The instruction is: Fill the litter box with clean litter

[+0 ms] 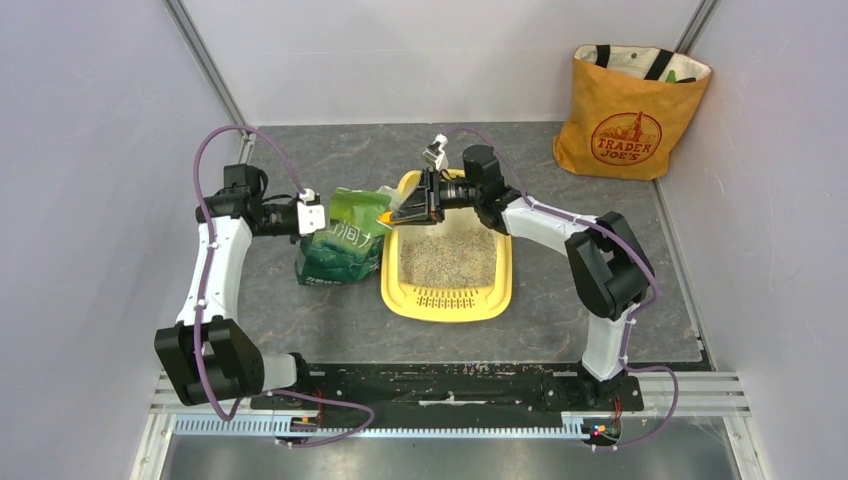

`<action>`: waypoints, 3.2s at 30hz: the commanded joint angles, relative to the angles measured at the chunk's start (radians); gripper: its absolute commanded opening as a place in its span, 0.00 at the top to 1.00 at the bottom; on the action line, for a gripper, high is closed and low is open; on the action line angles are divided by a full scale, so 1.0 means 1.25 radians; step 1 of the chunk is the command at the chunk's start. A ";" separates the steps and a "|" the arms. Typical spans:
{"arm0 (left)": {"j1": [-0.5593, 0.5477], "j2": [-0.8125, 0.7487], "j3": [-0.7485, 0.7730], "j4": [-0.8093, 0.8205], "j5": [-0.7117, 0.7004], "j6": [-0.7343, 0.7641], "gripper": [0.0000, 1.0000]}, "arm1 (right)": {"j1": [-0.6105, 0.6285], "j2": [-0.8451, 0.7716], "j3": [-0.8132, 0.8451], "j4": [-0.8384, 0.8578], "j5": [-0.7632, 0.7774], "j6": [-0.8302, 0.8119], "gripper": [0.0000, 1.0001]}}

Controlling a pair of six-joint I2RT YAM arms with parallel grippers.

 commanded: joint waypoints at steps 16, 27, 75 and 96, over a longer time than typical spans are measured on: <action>-0.013 -0.041 0.025 0.056 0.040 0.003 0.98 | -0.126 -0.168 -0.156 0.072 -0.061 0.036 1.00; -0.017 -0.041 0.029 0.056 0.038 0.000 0.98 | -0.204 -0.230 -0.199 0.034 -0.077 0.028 1.00; -0.021 -0.041 0.021 0.056 0.030 0.001 0.98 | -0.112 -0.367 0.183 -0.977 0.578 -0.897 1.00; -0.021 -0.060 0.012 0.056 0.027 0.031 0.98 | -0.132 -0.177 0.477 -1.037 0.171 -0.677 1.00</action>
